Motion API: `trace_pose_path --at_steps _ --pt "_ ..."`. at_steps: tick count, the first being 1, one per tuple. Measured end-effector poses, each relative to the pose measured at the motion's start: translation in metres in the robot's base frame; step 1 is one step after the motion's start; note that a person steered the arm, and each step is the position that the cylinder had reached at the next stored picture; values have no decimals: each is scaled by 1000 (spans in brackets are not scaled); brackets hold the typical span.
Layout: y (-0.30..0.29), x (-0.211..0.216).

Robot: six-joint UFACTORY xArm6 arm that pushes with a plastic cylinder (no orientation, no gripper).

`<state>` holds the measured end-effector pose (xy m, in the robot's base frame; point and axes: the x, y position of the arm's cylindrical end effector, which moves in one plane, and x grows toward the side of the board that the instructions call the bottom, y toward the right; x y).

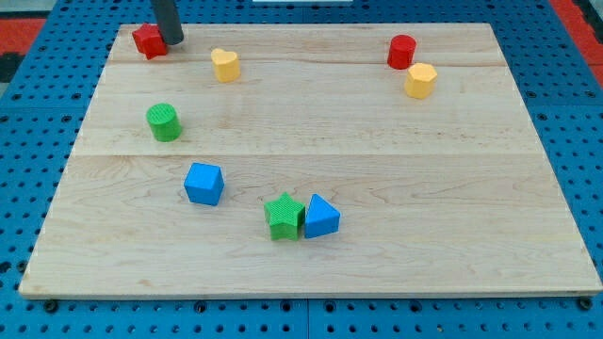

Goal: Place your arm to the bottom center

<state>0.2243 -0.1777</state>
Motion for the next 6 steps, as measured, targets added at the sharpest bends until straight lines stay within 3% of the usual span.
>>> trace_pose_path --at_steps 1,2,4,5,6 --pt "101 6" --pt "157 29" --pt "194 204" --pt "315 247" --pt "340 336"
